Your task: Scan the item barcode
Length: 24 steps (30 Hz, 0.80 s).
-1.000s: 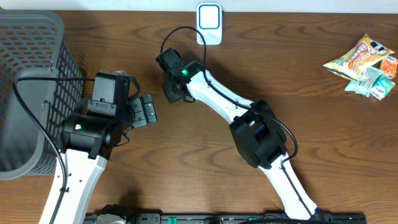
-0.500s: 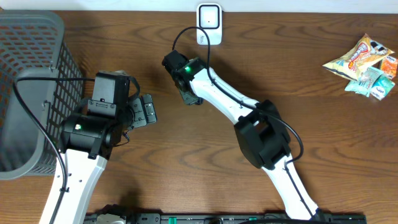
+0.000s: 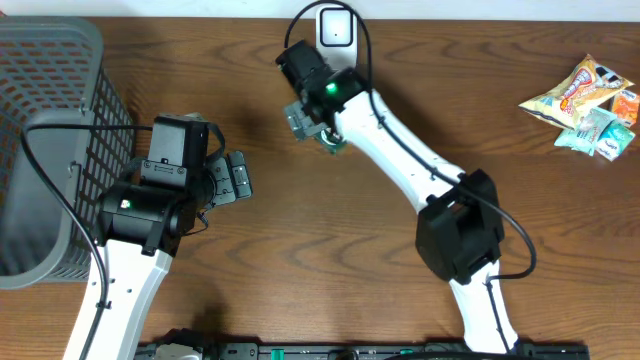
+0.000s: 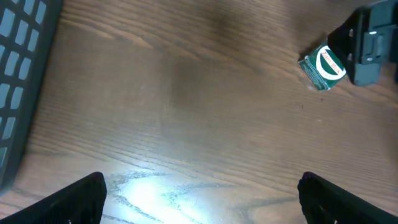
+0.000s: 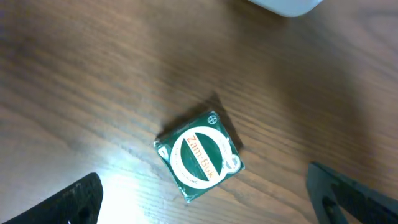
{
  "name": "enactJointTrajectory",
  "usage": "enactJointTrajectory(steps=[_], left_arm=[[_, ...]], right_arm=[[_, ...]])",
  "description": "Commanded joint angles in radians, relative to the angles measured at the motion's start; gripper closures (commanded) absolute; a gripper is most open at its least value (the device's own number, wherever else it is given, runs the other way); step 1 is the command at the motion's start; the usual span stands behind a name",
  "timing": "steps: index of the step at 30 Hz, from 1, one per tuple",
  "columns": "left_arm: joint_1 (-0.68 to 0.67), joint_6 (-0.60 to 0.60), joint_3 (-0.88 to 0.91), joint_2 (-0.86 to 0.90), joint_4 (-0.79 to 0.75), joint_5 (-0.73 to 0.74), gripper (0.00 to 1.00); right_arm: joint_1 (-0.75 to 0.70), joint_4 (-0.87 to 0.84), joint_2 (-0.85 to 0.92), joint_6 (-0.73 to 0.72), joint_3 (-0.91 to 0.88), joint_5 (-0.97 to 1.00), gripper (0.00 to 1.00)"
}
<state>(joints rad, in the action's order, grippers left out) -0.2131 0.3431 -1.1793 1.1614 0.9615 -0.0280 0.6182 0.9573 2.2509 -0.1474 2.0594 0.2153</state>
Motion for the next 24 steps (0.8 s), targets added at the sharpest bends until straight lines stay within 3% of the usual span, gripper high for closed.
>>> enactJointTrajectory(steps=[1,7,8,9,10,12,16,24], left_arm=[[0.002,0.009,-0.009,0.002,0.000,0.001,0.02],[0.002,0.009,-0.009,0.002,0.000,0.001,0.02],[0.002,0.009,-0.009,0.002,0.000,0.001,0.02],[0.002,0.009,-0.009,0.002,0.000,0.001,0.02],[0.002,0.009,-0.009,0.002,0.000,0.001,0.02],[0.002,0.009,-0.009,0.002,-0.001,0.001,0.02],[0.002,0.009,-0.009,0.002,0.000,0.001,0.02],[0.002,0.009,-0.009,0.002,0.000,0.002,0.03]], right_arm=[[-0.083,0.000,-0.007,0.097,0.002,-0.222,0.01],[-0.200,-0.007,-0.006,0.058,0.002,-0.492,0.02],[-0.212,-0.012,-0.006,0.032,0.002,-0.530,0.09],[-0.222,-0.023,-0.006,-0.002,0.001,-0.568,0.28],[-0.224,-0.027,-0.006,-0.016,0.001,-0.575,0.36],[-0.222,-0.044,-0.006,-0.039,0.000,-0.576,0.66],[-0.187,-0.110,-0.001,-0.040,-0.009,-0.568,0.99],[-0.105,-0.200,0.080,-0.171,-0.027,-0.319,0.99]])
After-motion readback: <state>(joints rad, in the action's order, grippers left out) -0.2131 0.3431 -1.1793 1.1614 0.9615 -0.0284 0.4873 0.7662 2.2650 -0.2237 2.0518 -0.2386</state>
